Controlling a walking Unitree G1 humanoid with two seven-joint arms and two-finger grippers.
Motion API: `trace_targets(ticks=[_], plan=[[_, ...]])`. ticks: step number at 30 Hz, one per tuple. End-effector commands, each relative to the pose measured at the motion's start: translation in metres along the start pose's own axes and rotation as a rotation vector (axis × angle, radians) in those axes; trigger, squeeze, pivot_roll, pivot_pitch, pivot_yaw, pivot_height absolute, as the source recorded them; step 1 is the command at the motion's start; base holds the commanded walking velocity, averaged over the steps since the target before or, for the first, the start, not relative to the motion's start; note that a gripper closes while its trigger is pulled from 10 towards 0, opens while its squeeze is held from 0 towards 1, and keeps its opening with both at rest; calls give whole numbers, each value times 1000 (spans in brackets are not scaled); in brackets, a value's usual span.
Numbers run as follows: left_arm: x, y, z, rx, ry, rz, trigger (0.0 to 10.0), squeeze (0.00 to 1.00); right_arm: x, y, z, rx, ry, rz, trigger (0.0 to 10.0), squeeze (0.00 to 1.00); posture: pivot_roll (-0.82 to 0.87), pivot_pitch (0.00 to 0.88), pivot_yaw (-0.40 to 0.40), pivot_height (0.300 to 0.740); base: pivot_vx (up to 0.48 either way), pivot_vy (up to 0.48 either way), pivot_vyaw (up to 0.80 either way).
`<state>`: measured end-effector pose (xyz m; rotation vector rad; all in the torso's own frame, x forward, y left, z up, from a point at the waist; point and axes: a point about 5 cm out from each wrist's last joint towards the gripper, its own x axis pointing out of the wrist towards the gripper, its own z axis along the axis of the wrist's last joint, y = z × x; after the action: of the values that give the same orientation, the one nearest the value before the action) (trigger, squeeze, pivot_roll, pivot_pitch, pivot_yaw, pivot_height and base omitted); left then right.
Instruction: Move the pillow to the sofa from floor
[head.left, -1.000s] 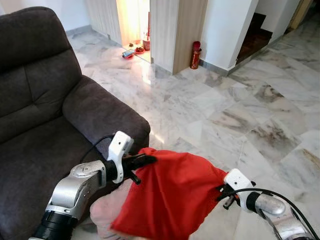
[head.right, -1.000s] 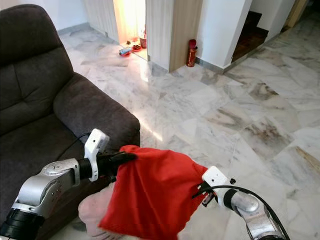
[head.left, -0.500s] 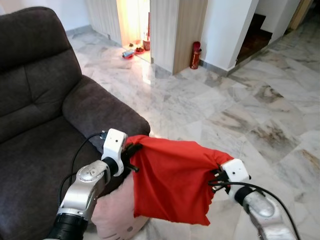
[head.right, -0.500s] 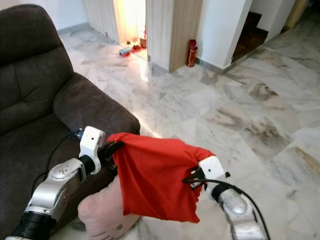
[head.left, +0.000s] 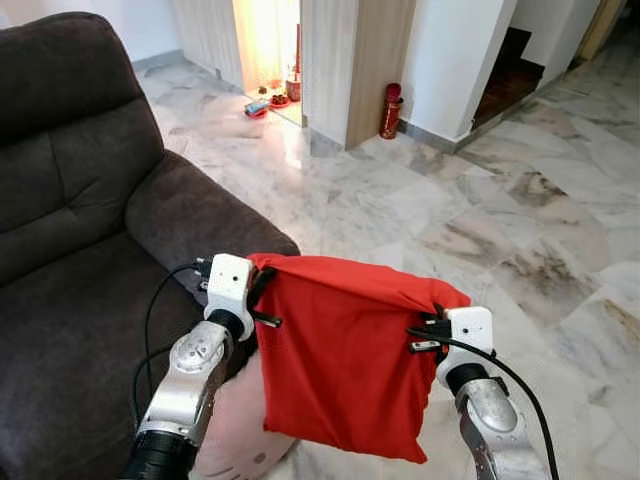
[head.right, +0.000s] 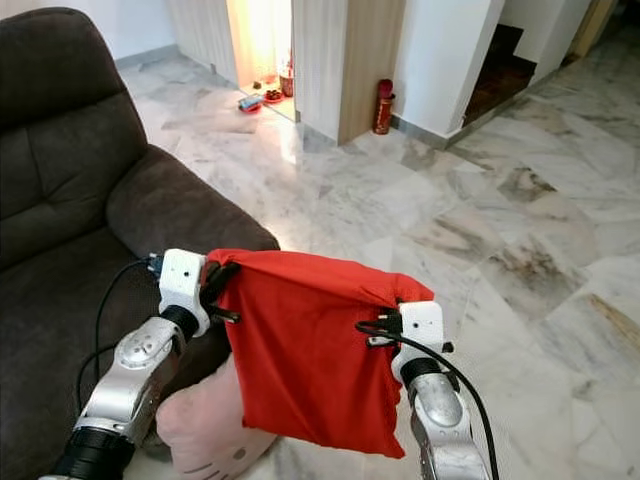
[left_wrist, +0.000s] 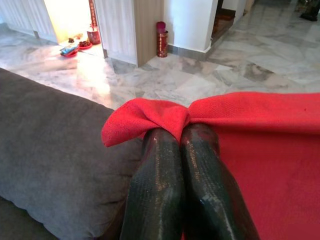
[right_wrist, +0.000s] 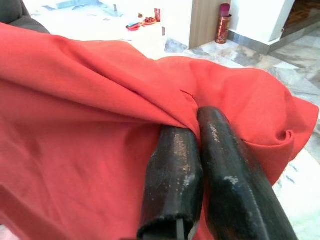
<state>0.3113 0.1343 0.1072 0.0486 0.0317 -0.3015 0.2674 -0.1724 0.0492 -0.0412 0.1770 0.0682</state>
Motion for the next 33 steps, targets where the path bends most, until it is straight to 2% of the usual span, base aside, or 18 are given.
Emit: trace_targets(ticks=[1, 5, 10, 24, 33], plan=[[-2, 16, 7, 28, -46, 88, 10000, 0, -3, -24, 19, 18, -109, -122, 10000, 0, -18, 0, -35, 740, 0, 0, 0], [-5, 15, 2, 10, -49, 90, 10000, 0, -7, -26, 19, 43, -133, -180, 10000, 0, -24, 0, -31, 740, 0, 0, 0], [-5, 11, 0, 41, -45, 60, 10000, 0, -6, -23, 19, 50, -143, -169, 10000, 0, -21, 0, -31, 740, 0, 0, 0], [-4, 8, 0, 12, -83, 54, 10000, 0, -5, -21, 24, 67, -178, -188, 10000, 0, -32, 0, -29, 740, 0, 0, 0], [-5, 7, 0, 28, -94, 59, 10000, 0, -5, -22, 24, 69, -181, -193, 10000, 0, -27, 0, -34, 740, 0, 0, 0]])
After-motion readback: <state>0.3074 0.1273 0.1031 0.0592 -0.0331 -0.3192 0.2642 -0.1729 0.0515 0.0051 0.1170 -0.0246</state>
